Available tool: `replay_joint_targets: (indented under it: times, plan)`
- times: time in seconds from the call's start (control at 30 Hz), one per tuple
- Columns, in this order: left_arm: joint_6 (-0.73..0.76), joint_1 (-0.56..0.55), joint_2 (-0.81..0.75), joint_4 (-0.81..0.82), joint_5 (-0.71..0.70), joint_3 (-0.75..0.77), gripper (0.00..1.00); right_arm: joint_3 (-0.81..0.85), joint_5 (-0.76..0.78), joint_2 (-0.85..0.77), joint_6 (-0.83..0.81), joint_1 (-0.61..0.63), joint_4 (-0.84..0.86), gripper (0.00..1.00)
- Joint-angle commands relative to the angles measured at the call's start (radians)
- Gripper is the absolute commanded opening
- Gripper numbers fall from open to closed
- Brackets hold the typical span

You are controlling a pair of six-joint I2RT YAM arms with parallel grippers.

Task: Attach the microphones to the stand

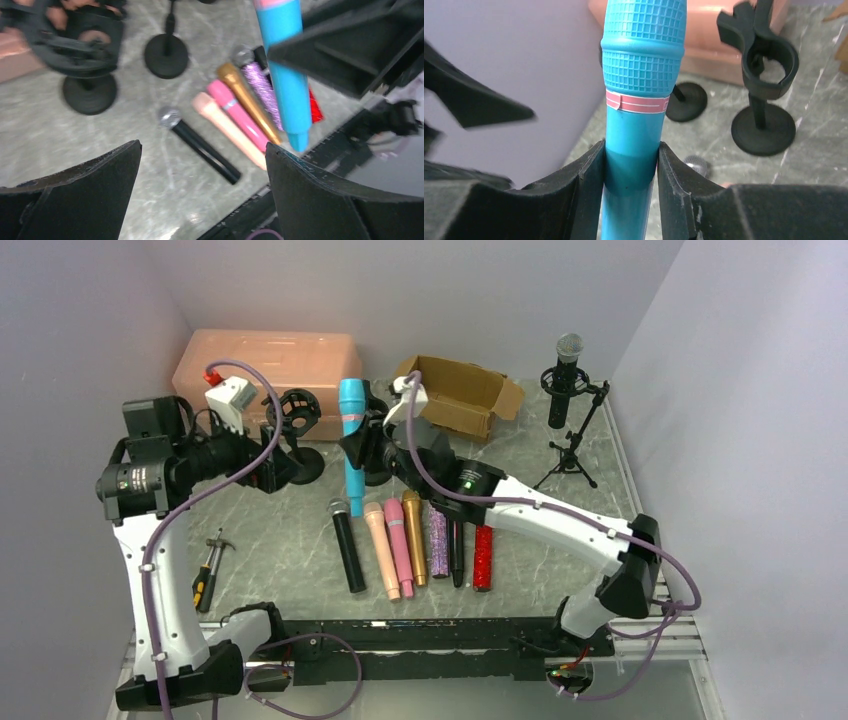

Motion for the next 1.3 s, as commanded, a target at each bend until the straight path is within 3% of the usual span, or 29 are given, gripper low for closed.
replay_joint_targets:
  times: [0.0,0.1,0.27,0.53,0.63,0.73,0.77,0.83,0.87,0.97,1.07,1.27]
  plan:
    - [0.009,-0.015,-0.032,0.018,0.286,-0.110,0.99,-0.064,0.126,-0.045,-0.011,0.020,0.233,0.00]
    - [-0.058,-0.064,-0.064,0.111,0.355,-0.188,0.99,-0.052,0.153,-0.044,-0.030,0.044,0.280,0.00]
    - [-0.080,-0.171,-0.088,0.212,0.354,-0.245,0.99,-0.026,0.177,-0.028,-0.047,0.091,0.329,0.00]
    - [-0.049,-0.187,-0.092,0.286,0.296,-0.322,0.99,-0.038,0.150,-0.027,-0.022,0.122,0.384,0.00]
    - [-0.040,-0.187,-0.083,0.284,0.284,-0.339,0.82,-0.028,0.119,-0.019,-0.021,0.123,0.372,0.00]
    - [-0.050,-0.187,-0.083,0.305,0.254,-0.347,0.51,-0.001,0.043,-0.006,-0.019,0.121,0.337,0.03]
    - [-0.052,-0.187,-0.087,0.320,0.246,-0.348,0.36,0.010,0.013,-0.001,-0.017,0.117,0.318,0.06]
    - [-0.054,-0.187,-0.088,0.329,0.237,-0.342,0.07,0.030,-0.128,0.012,-0.006,0.087,0.289,0.16]
    - [-0.041,-0.187,-0.084,0.316,0.229,-0.331,0.00,0.037,-0.185,0.016,0.000,0.078,0.276,0.24]
    - [0.010,-0.187,-0.067,0.262,0.217,-0.300,0.00,0.067,-0.255,0.011,0.019,0.036,0.188,0.42]
    - [0.028,-0.187,-0.079,0.261,0.223,-0.308,0.00,0.035,-0.287,-0.032,0.048,-0.015,0.183,0.53]
    - [0.040,-0.187,-0.109,0.280,0.234,-0.335,0.00,0.115,-0.347,0.003,0.040,-0.076,0.111,0.62]
